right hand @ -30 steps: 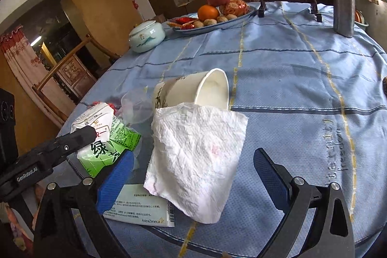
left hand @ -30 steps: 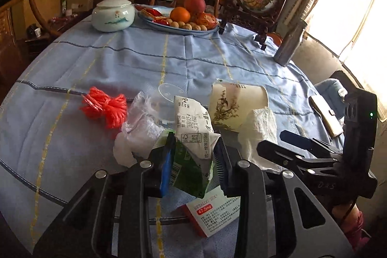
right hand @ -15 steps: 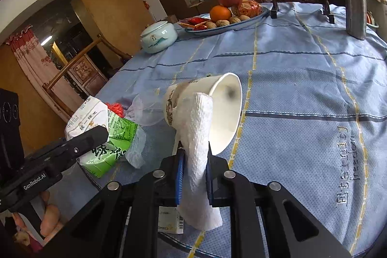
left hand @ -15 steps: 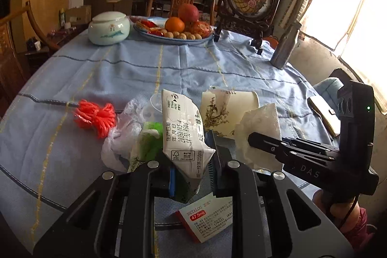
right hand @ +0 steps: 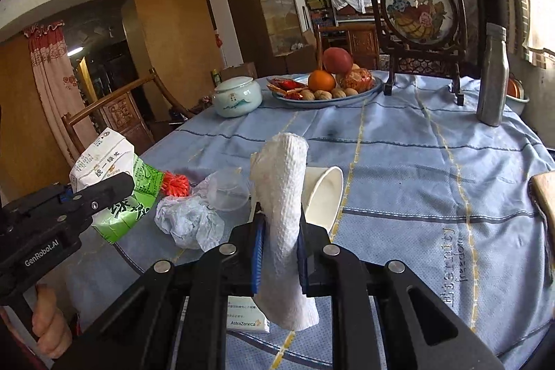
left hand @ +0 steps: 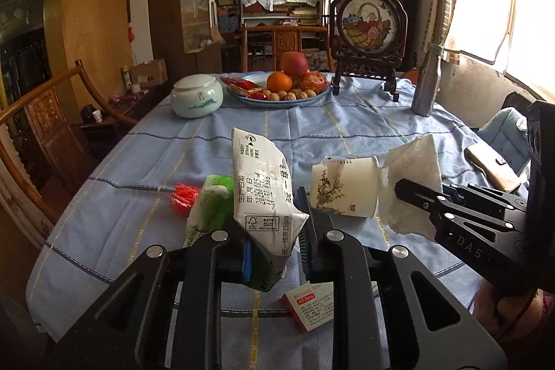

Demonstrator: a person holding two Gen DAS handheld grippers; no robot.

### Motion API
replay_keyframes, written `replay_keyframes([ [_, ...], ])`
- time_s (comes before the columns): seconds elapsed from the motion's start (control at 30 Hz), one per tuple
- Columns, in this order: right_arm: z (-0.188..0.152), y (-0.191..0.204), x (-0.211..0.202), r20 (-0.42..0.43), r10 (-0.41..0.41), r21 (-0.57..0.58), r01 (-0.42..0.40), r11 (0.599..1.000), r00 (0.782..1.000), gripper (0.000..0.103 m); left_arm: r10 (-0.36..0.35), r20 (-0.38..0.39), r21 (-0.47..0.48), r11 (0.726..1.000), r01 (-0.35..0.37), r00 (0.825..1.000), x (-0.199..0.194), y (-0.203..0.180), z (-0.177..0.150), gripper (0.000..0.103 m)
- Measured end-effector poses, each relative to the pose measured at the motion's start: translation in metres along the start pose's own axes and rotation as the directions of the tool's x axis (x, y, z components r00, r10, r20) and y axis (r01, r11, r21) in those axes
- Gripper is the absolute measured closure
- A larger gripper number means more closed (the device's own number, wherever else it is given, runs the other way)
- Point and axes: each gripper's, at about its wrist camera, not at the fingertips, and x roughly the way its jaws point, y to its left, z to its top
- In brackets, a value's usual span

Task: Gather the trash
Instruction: 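Lift the carton and tissue and turn toward the red wastebasket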

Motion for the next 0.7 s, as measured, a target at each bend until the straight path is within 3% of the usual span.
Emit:
replay_keyframes([
  [0.37, -0.001, 0.028, -0.06, 0.109, 0.04, -0.058, -0.034, 0.998, 0.993, 0.085, 0.034, 0.09, 0.001, 0.999, -0.035, 0.995, -0.054, -0.009, -0.011, 0.081],
  [0.7, -0.025, 0.096, -0.078, 0.098, 0.198, -0.149, -0.182, 0.972, 0.975, 0.085, 0.175, 0.113, -0.062, 0.984, -0.169, 0.978, -0.112, 0.02, -0.054, 0.081],
])
